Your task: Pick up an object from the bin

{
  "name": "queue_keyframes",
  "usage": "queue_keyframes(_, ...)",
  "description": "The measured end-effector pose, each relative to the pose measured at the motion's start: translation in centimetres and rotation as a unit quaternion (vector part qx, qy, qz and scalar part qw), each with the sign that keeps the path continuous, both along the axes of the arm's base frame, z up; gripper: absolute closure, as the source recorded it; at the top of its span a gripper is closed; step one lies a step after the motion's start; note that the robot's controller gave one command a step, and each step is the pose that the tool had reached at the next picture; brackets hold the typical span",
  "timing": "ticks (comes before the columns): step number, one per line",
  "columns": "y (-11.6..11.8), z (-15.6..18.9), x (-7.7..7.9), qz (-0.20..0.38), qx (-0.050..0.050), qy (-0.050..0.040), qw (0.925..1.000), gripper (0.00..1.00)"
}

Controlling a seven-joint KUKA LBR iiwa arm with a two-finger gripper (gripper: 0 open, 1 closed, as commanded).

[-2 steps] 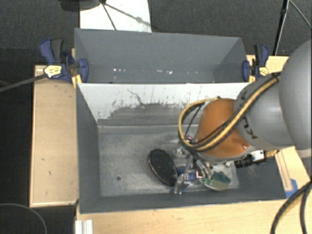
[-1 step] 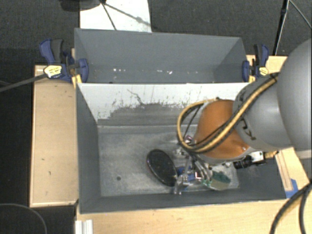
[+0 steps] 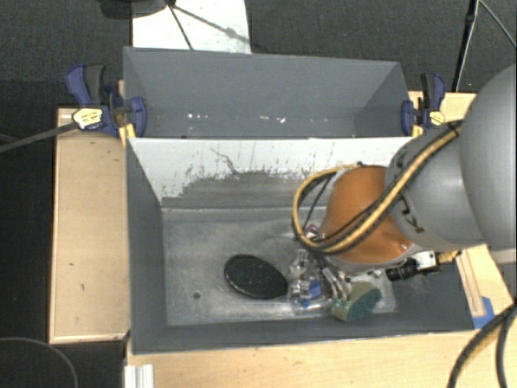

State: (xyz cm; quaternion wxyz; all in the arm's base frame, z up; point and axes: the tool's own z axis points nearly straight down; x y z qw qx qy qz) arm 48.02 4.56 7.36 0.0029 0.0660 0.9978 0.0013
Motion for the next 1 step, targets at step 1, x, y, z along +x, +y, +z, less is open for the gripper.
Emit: queue_keyframes(1,-0.34,8.77,-0.15,0.049,-0.001,-0.0015,0.9988,1.0)
